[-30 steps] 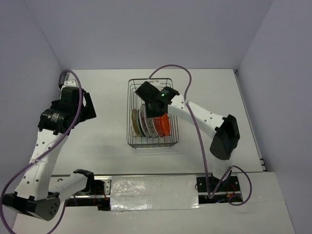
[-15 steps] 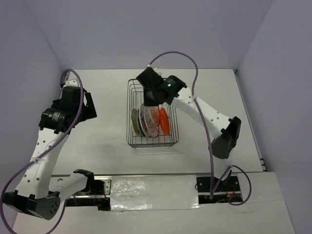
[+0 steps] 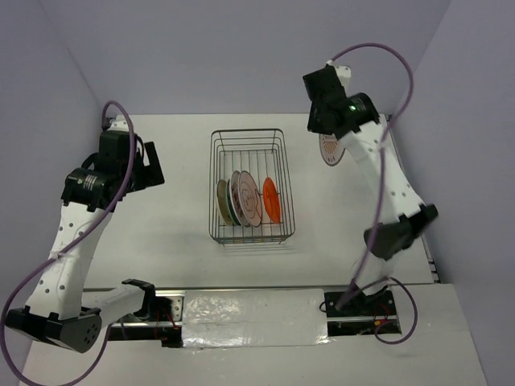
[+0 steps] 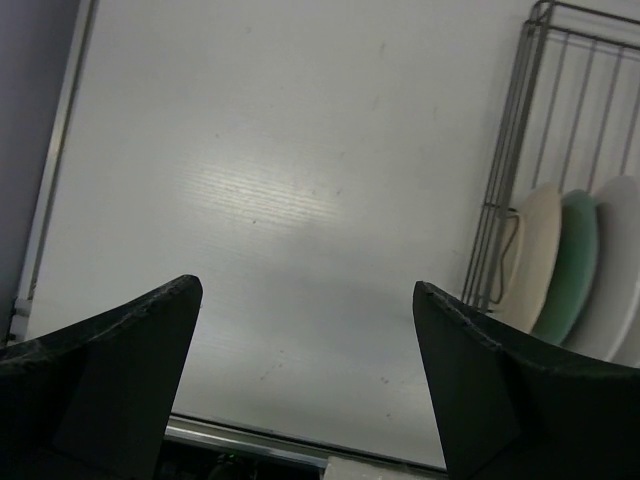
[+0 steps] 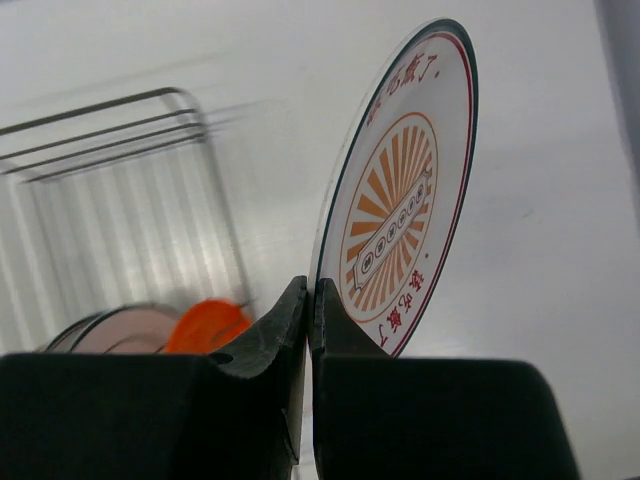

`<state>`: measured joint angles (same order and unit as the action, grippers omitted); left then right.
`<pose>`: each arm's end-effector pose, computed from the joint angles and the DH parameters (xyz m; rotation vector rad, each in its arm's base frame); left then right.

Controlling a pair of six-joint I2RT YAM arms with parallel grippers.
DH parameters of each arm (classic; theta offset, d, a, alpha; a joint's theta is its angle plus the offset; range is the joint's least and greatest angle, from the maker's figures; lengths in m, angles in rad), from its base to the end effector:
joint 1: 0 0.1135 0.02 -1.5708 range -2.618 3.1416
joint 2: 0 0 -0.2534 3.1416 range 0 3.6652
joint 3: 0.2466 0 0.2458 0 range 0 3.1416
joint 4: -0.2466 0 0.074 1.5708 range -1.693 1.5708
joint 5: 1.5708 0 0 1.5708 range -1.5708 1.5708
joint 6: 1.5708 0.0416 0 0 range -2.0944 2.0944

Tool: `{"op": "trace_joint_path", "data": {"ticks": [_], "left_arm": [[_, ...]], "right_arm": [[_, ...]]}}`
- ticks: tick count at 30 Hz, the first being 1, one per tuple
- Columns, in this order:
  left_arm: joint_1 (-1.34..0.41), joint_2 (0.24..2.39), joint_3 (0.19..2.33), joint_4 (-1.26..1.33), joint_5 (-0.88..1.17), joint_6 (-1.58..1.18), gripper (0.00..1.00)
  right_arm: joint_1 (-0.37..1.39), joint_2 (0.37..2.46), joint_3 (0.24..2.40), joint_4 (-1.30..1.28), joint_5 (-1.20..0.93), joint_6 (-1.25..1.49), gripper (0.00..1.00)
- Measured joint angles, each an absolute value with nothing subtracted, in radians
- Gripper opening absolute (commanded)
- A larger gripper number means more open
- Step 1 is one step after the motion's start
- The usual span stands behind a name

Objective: Unload the plates from the dish rack

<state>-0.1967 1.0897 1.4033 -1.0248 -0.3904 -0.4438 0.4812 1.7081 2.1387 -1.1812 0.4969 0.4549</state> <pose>0.1955 -0.0228 0.3953 -0.4714 2.1699 0.0959 0.2991 0.1338 0.4431 0.2138 2.2042 -0.0666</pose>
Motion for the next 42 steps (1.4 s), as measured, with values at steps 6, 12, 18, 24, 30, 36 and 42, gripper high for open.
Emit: {"op": "trace_joint_path", "data": {"ticks": [6, 12, 18, 24, 30, 36, 42], "left_arm": [[-0.197, 1.135, 1.479, -1.01, -0.258, -0.444, 0.99], [-0.199, 1.135, 1.444, -1.017, -0.226, -0.442, 1.0], [-0.202, 1.113, 1.387, -1.033, -0.251, -0.425, 0.99], [-0.202, 1.102, 1.372, -1.032, -0.303, -0.418, 1.0], [-0.202, 1.102, 1.372, -1.026, -0.336, -0.422, 1.0], [-0.202, 1.093, 1.327, -1.0, -0.336, -0.426, 1.0], [-0.202, 1.081, 1.274, -0.994, -0.338, -0.424, 0.99]], "right_arm": [[0.348, 2.088, 2.101, -1.091, 0.499, 0.373, 0.03], [0.296, 2.259, 2.076, -1.078, 0.496, 0.308, 0.46], [0.319, 2.218, 2.101, -1.059, 0.4, 0.352, 0.84], [0.522, 1.93, 2.024, -0.968, 0.233, 0.442, 0.64], [0.797, 1.754, 1.96, -0.888, 0.163, 0.582, 0.44], [0.848, 1.824, 1.921, -0.907, 0.169, 0.663, 0.38], [0.853, 1.912, 1.909, -0.929, 0.187, 0.689, 0.37]]}}
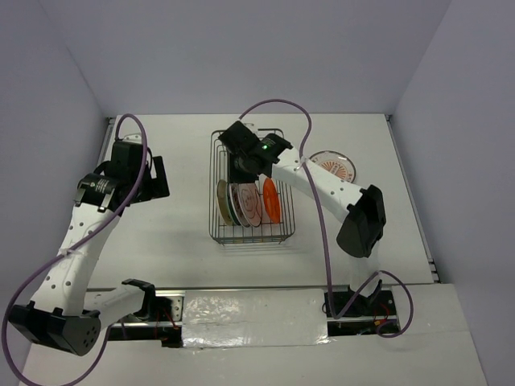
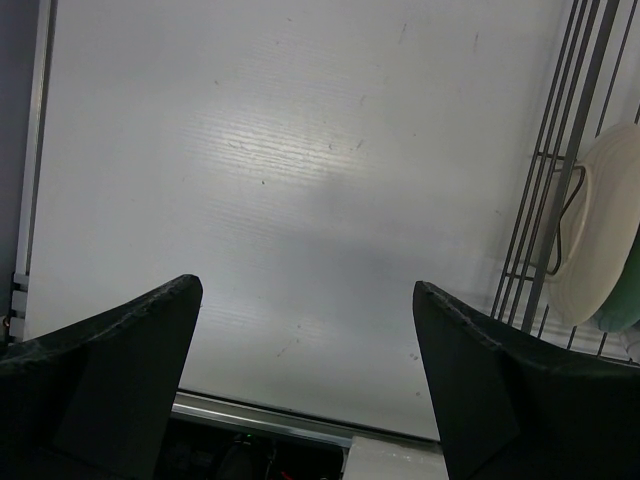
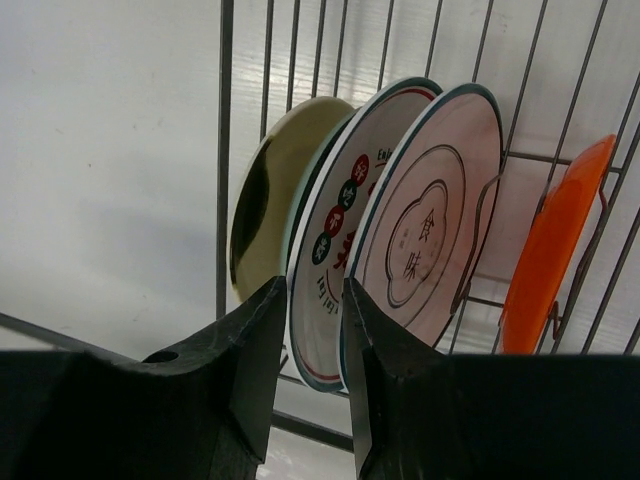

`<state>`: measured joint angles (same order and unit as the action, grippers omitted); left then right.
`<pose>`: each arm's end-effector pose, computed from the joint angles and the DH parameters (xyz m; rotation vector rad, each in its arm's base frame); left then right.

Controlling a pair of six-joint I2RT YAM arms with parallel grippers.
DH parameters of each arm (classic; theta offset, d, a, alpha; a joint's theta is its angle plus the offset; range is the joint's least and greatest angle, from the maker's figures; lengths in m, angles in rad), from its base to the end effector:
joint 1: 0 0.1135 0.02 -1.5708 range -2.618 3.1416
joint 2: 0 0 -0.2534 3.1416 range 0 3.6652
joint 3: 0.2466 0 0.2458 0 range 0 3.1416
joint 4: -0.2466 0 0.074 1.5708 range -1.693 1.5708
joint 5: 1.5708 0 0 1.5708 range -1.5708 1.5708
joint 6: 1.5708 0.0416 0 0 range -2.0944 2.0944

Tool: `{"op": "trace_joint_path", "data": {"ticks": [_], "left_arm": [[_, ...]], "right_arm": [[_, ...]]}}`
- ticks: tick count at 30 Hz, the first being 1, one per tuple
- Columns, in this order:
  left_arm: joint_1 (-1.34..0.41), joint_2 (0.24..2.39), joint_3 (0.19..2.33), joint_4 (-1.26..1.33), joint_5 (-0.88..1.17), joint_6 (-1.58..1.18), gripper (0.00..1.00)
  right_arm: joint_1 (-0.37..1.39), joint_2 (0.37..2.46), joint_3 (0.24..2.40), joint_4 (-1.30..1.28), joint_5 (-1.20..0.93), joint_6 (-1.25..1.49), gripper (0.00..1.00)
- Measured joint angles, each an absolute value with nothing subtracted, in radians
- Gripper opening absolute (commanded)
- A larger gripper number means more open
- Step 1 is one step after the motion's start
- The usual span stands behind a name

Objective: Unload the plates from the dish rack

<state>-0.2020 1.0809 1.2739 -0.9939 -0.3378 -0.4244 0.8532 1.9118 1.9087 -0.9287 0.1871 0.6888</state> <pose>0.2007 -0.0270 0.3604 -0.4151 2.2791 0.0864 0.2766 0.3052 0.3194 -0.1293 2.5246 0.4125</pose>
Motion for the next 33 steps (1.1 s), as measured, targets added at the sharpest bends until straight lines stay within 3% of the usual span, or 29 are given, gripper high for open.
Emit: {"op": "trace_joint_path", "data": {"ticks": [14, 22, 25, 31, 33], "left_arm": [[-0.202, 1.069, 1.228, -0.971, -0.339, -0.421, 1.0], [-0.202, 1.08, 1.228, -0.965, -0.334, -0.421, 1.0], [-0.202, 1.086, 1.228, -0.965, -0.334, -0.421, 0.99], [-0.202, 1.091, 1.228, -0.964, -0.33, -0.42, 1.0], [-0.202, 1.091, 1.228, -0.964, -0.327, -0.42, 1.0]], "right_arm": [[0.871, 1.909, 1.878, -0.913, 0.267, 0.733, 0.36], [0.873, 1.878, 1.828, -0.878, 0.284, 0.748, 0.31], [0.873, 1.86, 1.793, -0.844, 0.284, 0.755, 0.34], [0.871, 1.792, 1.698, -0.801, 0.276, 0.749, 0.54], [0.87, 1.769, 1.653, -0.763, 0.251, 0.741, 0.55]]}}
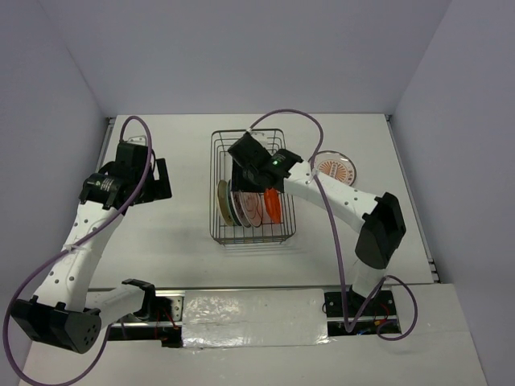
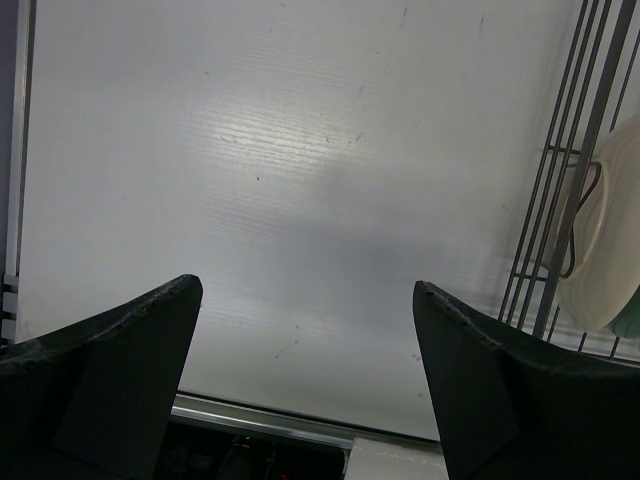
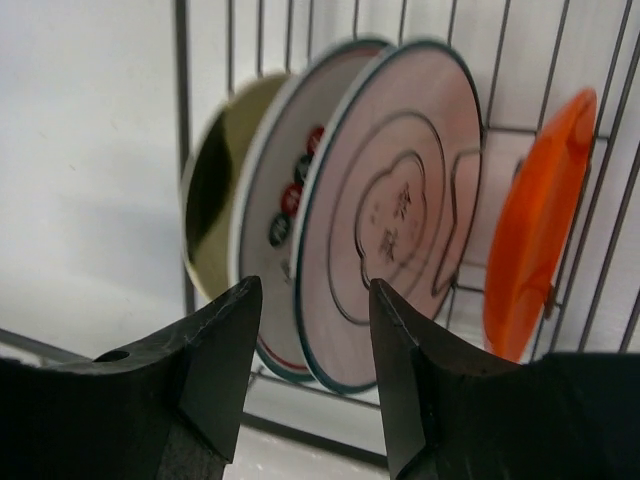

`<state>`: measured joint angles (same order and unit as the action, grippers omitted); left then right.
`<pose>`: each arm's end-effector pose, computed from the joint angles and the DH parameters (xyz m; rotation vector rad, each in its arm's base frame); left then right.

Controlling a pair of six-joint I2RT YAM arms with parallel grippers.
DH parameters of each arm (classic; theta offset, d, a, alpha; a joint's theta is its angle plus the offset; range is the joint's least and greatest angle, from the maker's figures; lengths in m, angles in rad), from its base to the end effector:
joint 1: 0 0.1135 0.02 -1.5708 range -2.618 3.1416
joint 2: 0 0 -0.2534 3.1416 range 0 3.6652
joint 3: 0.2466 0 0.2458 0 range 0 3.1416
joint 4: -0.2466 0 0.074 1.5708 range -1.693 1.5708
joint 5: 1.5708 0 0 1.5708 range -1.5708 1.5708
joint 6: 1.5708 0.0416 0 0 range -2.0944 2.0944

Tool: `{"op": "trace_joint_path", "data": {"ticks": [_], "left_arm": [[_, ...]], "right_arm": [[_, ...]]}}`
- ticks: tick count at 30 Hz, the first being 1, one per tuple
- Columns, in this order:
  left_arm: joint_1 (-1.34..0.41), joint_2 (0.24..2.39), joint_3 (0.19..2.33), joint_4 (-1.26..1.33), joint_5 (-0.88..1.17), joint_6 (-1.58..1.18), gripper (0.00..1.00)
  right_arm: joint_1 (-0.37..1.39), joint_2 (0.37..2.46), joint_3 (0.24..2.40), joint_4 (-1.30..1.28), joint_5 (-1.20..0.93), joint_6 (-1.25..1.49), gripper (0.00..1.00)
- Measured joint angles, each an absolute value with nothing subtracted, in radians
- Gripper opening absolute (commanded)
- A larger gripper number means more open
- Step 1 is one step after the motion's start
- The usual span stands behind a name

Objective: Unload the plates from the dish rack

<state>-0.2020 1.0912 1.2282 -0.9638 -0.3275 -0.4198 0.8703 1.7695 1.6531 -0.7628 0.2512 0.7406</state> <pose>0.2063 -0.0286 0.3469 -0.4040 2.3082 0.0887 0.2571 0.2889 0.3058 -0.0476 2.4578 0.4232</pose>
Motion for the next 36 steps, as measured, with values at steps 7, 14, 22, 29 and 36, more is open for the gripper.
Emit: {"op": "trace_joint_path", "data": {"ticks": [7, 14, 22, 29, 36], "left_arm": [[-0.202, 1.102, 1.228, -0.964, -0.322, -0.42, 1.0], [-0.202, 1.105, 1.228, -0.964, -0.317, -0.419, 1.0], [-0.202, 1.105, 1.228, -0.964, -0.317, -0.418, 1.0], [-0.202, 1.105, 1.228, -0.964, -0.318, -0.418, 1.0], [-0.202, 1.11, 1.228, -0.964, -0.329, -0.418, 1.0]], "right_arm": [[0.863, 1.727, 1.56, -0.762, 0.198, 0.738, 0.49], [0.85, 1.731, 1.581, -0.779, 0.198, 0.73, 0.38], [0.856, 1.828, 1.641, -0.78, 0.175, 0.716, 0.16], [0.859, 1.839, 1.814, -0.92, 0.209, 0.689, 0.04], [0.832, 1.783, 2.183, -1.053, 0.281, 0.637, 0.01]]}}
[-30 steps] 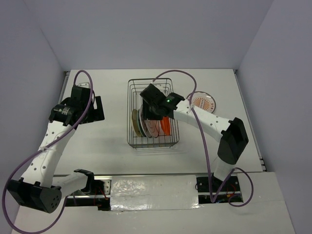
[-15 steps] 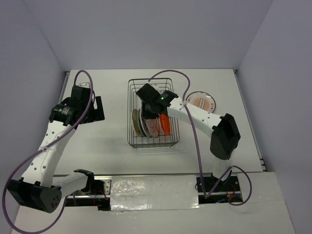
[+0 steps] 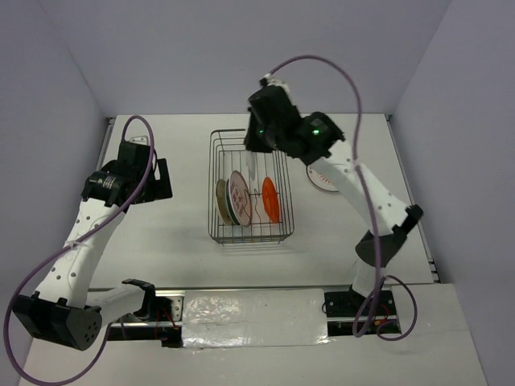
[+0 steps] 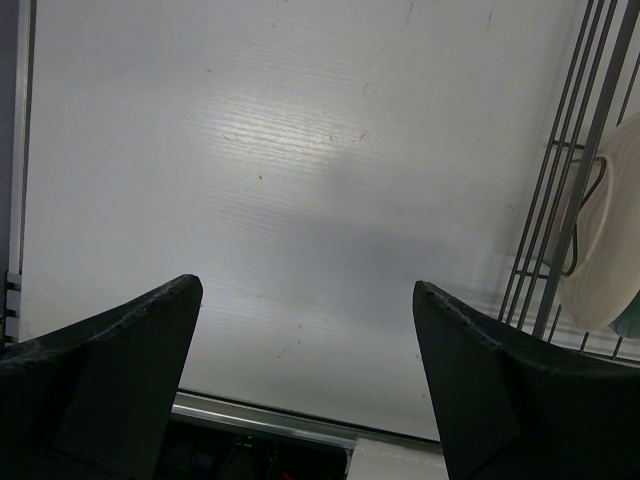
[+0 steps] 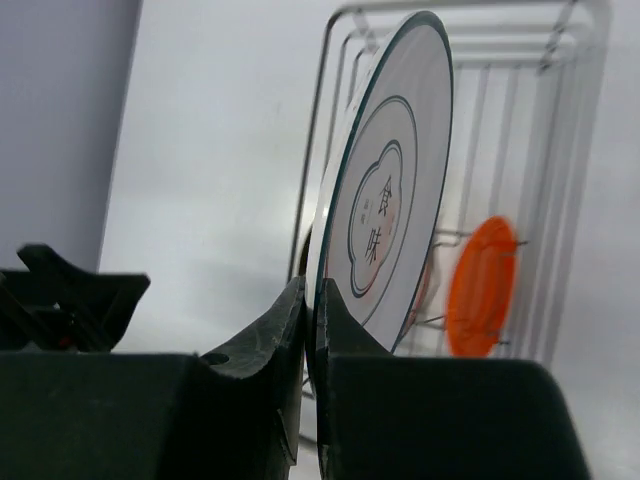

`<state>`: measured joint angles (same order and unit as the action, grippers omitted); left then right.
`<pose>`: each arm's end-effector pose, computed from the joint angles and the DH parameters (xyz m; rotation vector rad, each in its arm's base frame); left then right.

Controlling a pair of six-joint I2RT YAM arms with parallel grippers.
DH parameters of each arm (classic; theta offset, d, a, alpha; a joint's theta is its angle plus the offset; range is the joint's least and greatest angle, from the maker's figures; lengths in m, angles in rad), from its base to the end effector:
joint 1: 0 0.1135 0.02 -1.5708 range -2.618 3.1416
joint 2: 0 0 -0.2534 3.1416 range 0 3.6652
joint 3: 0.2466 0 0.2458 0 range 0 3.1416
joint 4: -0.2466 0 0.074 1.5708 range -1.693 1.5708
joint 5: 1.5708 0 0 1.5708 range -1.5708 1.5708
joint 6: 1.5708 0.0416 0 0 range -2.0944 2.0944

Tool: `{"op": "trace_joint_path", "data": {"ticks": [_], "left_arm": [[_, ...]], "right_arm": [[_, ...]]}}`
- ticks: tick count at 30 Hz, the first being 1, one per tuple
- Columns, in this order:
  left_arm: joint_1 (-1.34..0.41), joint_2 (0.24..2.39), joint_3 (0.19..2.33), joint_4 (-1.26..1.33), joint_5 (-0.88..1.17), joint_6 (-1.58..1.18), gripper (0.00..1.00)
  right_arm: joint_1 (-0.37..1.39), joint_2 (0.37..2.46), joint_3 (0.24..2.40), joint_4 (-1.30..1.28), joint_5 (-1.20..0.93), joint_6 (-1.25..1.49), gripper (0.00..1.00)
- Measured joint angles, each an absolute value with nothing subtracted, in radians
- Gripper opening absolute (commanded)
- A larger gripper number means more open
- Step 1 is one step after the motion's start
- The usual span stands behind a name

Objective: Unload the plates from the dish rack

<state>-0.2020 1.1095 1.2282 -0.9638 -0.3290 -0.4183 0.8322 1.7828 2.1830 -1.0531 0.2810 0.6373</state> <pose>0.2104 -0.0294 0.3434 -0.4017 2.3251 0.0994 0.2509 0.2584 0.4401 -0.0620 2.2402 0.5060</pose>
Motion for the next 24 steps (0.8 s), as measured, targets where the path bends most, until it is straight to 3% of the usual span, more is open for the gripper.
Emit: {"op": "trace_joint_path", "data": {"ticks": [7, 13, 19, 22, 23, 24], "left_arm": [[-0.202, 1.114, 1.235, -0.968, -0.332, -0.422, 0.99], [-0.202, 1.147, 1.334, -0.972, -0.297, -0.427, 0.99], [-0.202, 1.175, 1.364, -0.984, -0.293, -0.429, 1.0], [-0.202, 1.185, 1.361, -0.996, -0.294, -0.428, 0.99], [-0.202, 1.185, 1.359, -0.999, -0.294, -0.427, 0.99], [-0.202, 1.185, 1.355, -1.0, -0.295, -0.426, 1.0]], "right_arm": [[0.54, 1.634, 2.105, -1.097, 0.425, 0.519, 0.0], [0.308, 1.95, 2.109, -1.099, 0.511, 0.416, 0.01], [0.233, 2.23, 2.115, -1.089, 0.487, 0.33, 0.03], [0.233, 2.228, 2.114, -1.085, 0.489, 0.306, 0.1], [0.233, 2.22, 2.114, -1.076, 0.488, 0.304, 0.21], [0.233, 2.214, 2.114, -1.066, 0.479, 0.305, 0.24]]}}
